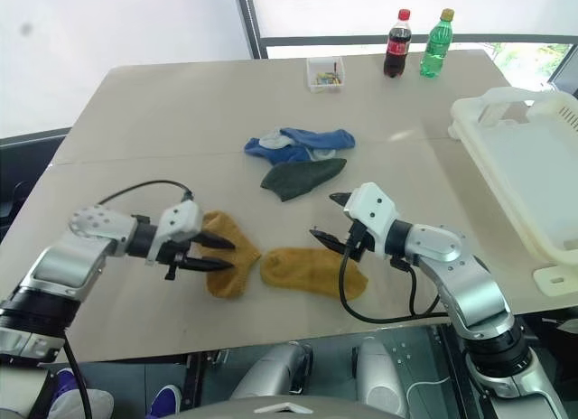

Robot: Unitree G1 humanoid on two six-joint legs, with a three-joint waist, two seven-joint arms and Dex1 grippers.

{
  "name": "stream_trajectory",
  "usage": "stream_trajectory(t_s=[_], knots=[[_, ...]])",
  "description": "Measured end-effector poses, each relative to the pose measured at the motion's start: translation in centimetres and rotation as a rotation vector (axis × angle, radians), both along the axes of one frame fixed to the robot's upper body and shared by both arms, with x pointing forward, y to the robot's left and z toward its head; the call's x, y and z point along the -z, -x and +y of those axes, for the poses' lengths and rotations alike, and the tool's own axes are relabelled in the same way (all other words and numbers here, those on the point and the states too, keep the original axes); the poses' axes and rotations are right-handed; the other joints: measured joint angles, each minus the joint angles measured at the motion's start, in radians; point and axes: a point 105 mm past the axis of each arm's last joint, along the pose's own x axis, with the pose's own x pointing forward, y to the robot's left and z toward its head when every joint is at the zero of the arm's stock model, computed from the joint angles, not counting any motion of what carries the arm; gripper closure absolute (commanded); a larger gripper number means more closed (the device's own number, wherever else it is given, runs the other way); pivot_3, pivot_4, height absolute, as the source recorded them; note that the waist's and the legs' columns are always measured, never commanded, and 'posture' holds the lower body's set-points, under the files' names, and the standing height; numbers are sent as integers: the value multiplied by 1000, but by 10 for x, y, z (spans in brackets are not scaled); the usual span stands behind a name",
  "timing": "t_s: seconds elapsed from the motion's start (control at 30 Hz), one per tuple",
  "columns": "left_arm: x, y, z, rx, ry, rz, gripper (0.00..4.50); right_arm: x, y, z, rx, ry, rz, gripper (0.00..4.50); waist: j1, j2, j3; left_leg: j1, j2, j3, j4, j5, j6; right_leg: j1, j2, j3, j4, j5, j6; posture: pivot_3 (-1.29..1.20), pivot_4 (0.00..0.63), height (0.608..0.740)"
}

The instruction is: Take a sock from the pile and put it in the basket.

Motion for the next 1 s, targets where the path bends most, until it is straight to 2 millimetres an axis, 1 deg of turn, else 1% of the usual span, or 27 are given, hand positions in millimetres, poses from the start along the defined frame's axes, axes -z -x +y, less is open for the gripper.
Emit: stream_trajectory(t_s=[0.07,0.13,0.2,0.27,0.4,0.5,0.6,0.7,0.8,1.0], knots=[[1,-2,0,8,-23,-34,2474,-1,1,-1,8,-3,-7,736,1,0,0,0,0,0,0,0,0,0,0,0,0,0,0,0,150,740],[2,-7,-1,-21,-22,-55,2474,-2,2,-3,14,-1,-9,736,4,1,-1,1,0,0,0,0,0,1,0,0,0,0,0,0,150,740],[4,-16,-5,-123,14,-61,2474,-2,2,-6,27,-3,-8,736,15,3,-2,3,0,0,0,0,0,2,0,0,1,0,0,0,150,740],[7,-22,-13,-292,86,-33,2474,-1,2,-8,39,-2,-8,736,20,5,-3,4,0,0,1,-2,4,4,0,0,2,0,1,0,150,740],[9,-21,-26,-498,166,31,2474,1,2,-9,51,0,-3,736,31,6,-5,8,0,0,3,-2,4,6,0,0,6,0,1,0,150,740],[12,-19,-42,-635,224,61,2474,4,2,-11,57,9,11,736,43,8,-6,17,0,0,2,-3,4,16,0,-1,5,-1,1,0,150,740],[12,-19,-52,-759,277,92,2474,3,3,-10,50,6,14,736,50,8,-6,19,0,-2,2,-3,4,20,0,-3,1,-1,2,0,150,740],[12,-22,-53,-831,287,98,2474,-2,1,-9,42,6,-1,736,50,9,-6,19,0,-2,2,-3,4,21,0,-3,0,0,2,0,150,740],[10,-26,-51,-860,285,88,2474,-5,0,-6,29,8,-11,736,48,9,-7,19,0,-3,2,-3,4,20,0,-3,0,0,2,0,150,740],[4,-39,-51,-919,313,86,2474,-1,-2,6,-26,21,9,736,44,8,-6,18,0,-3,2,-2,3,20,0,-3,0,0,2,0,150,740]])
